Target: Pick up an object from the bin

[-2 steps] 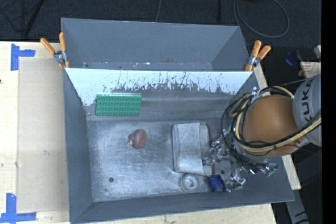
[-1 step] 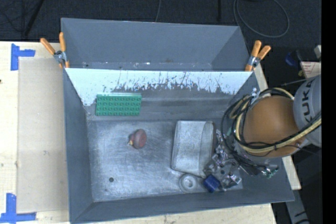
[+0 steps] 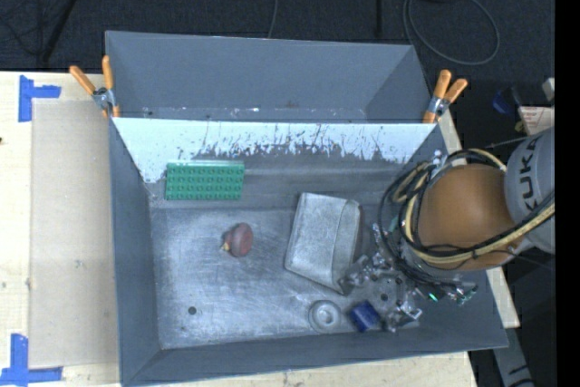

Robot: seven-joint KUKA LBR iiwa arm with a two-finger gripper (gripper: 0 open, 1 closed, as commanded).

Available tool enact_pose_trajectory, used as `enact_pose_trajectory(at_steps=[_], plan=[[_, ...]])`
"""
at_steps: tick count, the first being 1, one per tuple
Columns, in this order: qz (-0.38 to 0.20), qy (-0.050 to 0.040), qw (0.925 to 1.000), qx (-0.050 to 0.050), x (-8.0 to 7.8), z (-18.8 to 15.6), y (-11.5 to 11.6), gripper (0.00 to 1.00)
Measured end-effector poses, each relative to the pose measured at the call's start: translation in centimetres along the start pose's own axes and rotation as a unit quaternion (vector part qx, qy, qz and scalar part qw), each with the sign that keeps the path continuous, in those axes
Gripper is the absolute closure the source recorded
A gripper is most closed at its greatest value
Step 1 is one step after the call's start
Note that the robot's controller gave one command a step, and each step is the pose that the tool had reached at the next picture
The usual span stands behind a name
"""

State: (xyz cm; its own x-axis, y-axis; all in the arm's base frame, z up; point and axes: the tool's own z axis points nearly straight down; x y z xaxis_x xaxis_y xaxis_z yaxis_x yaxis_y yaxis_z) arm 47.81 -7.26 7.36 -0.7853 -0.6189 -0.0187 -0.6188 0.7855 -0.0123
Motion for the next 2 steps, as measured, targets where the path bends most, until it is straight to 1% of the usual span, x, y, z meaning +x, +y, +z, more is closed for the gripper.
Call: enact_pose_trajectory(at_steps=[1, 2], plan=[[-0.145, 0.0026, 0.9894, 0.0, -1.31, 0.06, 2.14, 0.0], [-0.146, 0.008, 0.9892, -0.005, -1.06, 0.07, 2.36, 1.0]])
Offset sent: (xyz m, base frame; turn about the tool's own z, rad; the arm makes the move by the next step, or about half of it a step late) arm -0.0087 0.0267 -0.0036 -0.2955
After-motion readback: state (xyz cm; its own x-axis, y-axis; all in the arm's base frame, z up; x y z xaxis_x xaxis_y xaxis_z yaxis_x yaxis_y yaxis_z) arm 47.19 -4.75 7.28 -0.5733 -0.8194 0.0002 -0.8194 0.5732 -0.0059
